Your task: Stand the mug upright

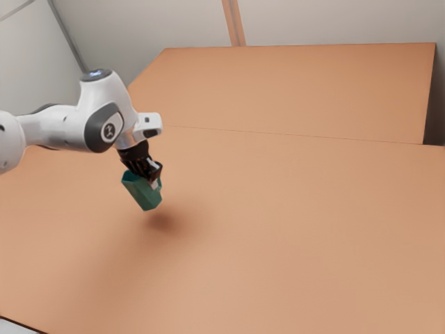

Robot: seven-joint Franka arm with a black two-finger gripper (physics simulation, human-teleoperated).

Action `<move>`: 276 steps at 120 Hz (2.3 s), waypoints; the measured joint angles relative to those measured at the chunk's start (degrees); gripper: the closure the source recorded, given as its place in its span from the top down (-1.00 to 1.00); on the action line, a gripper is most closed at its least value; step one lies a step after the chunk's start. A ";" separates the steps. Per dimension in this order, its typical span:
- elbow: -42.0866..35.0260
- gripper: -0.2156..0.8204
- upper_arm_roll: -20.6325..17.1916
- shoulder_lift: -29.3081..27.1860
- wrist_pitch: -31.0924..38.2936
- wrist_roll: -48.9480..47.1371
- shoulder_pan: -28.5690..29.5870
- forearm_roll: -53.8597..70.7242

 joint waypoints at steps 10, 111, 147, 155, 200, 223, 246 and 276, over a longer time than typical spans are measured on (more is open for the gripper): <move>-0.84 -0.92 -0.08 -0.04 1.62 -2.20 -0.69 0.91; -4.81 -0.91 -0.74 2.12 8.66 -20.89 -5.38 7.15; -4.87 -0.91 -0.54 4.13 9.54 -24.66 -7.20 7.40; -4.87 -0.91 -0.56 4.51 9.64 -25.29 -7.16 7.41; -5.74 0.00 -0.64 5.06 11.65 -26.72 -5.14 6.53; -5.61 0.33 -0.64 1.90 12.00 -26.78 -6.55 6.40; 0.60 0.47 -0.98 0.08 6.62 -26.66 -7.50 5.98; 13.71 0.53 -2.73 1.24 -8.72 -26.49 -6.45 4.95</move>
